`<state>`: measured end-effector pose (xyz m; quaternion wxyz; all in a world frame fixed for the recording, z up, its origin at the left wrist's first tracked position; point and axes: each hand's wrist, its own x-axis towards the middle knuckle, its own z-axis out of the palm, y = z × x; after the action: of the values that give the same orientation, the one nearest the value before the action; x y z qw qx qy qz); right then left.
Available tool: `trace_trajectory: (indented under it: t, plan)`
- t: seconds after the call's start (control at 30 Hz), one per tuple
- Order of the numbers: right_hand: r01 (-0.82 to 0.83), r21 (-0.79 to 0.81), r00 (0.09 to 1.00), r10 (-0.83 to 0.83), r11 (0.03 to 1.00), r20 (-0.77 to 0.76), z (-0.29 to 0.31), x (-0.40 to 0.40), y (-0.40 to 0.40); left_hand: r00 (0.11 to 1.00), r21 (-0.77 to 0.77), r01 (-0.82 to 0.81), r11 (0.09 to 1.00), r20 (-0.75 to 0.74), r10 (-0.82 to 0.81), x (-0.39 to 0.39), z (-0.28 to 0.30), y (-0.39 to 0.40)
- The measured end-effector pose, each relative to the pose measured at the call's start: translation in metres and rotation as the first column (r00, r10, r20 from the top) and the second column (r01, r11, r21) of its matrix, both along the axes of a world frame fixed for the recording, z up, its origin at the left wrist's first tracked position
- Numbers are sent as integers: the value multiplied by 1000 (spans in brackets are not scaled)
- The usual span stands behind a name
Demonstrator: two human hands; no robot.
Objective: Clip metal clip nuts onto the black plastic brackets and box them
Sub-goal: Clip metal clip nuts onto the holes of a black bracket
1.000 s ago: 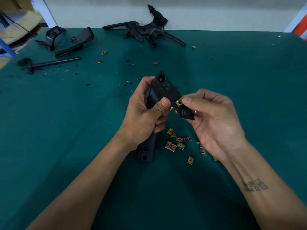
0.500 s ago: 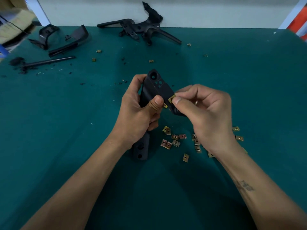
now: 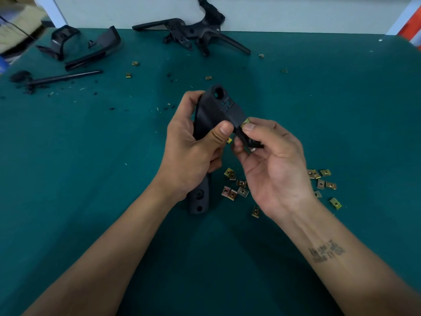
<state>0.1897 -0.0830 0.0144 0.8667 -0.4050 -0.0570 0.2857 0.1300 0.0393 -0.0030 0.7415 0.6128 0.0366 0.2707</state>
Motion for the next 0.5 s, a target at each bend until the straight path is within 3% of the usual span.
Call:
trace_trajectory:
  t: [0.17, 0.33, 0.5]
  plan:
    - [52, 20, 998, -52, 998, 25, -3, -4, 2, 999, -1, -27, 1000, 30, 27, 0, 0, -3]
    - [-20, -14, 966, 23, 1000, 258, -2, 4, -1, 1000, -19, -20, 1000, 13, 21, -2, -3, -1]
    - [13, -94, 892, 31, 996, 451, -5, 10, -2, 1000, -3, -17, 1000, 0, 17, -1, -6, 0]
